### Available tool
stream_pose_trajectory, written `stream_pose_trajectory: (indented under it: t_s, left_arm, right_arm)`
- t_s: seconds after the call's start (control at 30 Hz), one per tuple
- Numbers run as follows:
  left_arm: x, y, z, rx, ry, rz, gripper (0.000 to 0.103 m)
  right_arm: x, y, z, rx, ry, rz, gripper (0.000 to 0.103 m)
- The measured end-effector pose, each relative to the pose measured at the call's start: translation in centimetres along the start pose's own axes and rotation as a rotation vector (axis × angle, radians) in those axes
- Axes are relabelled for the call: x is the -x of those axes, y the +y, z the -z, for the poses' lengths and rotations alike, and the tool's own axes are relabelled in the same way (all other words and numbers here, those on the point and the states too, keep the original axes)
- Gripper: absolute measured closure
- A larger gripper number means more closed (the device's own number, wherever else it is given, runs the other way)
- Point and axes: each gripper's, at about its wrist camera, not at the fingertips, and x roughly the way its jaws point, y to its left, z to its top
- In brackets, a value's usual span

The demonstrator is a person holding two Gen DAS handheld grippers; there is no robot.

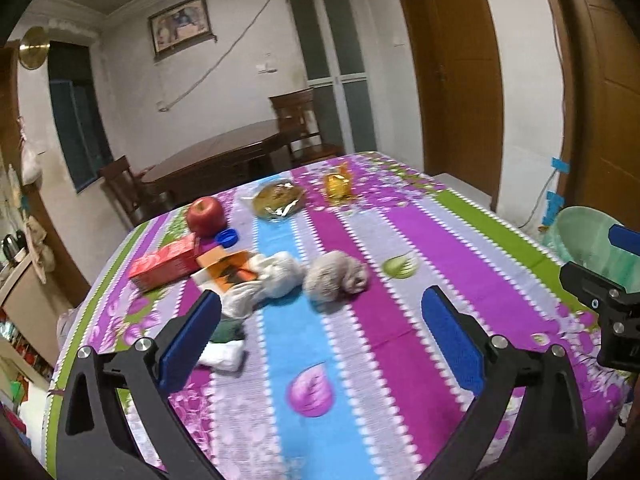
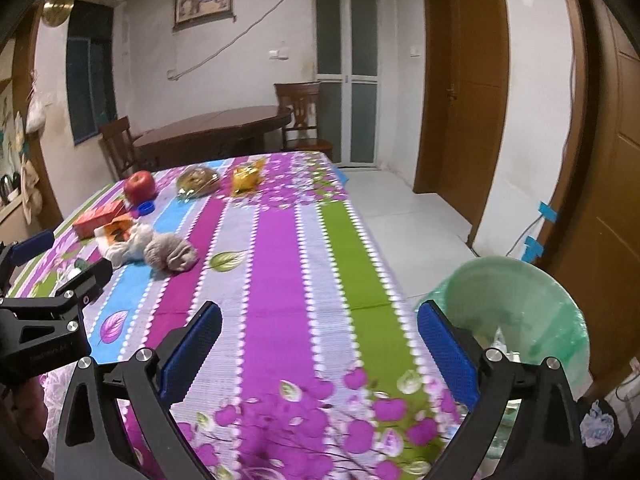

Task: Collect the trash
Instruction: 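Move both open tools back over the table items, then lower the left tool onto the white cloth bundle and grasp it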

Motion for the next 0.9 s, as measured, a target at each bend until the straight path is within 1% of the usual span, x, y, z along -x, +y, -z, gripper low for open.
stream_pose_trajectory:
  t_s: [0.17,0.3,0.5,0.6,0.73,0.83,0.9]
  left_arm:
    - [0.1,2.4,0.7,0.028,0.002,-0.042,0.006]
    - [0.0,5.5,1.7,0.074,0.022,-0.074,0.006]
    - [-0.9,12.7,4.2,0.165,0.081,-0.171,0.006]
    - [-1.2,16.6,6.0,0.213,0.125,-0.217,0.006]
    - [-1.2,20.5,8.2,0.276,0.174,-0.265,0.006]
    - [-0.9,23.0,9.1,0.347,0.196,-0.247,0.006]
    - [-0.8,23.6,9.4,0.349,0.203,-0.24,0.006]
  right_arm:
    - [-0.7,2.2,-0.4,0.031,-0.001,-0.03,0.005]
    - [-1.3,4.5,-0.6,0.079,-0.001,-0.056,0.005]
    - [-2.2,7.9,-0.2,0.173,0.003,-0.095,0.005]
    - [-2.9,9.6,0.2,0.207,0.024,-0.131,0.005]
    - [-3.7,11.8,0.8,0.242,0.057,-0.182,0.005]
    - [-4.4,13.5,1.3,0.27,0.082,-0.213,0.005]
    - [-4.9,14.5,1.5,0.288,0.101,-0.231,0.005]
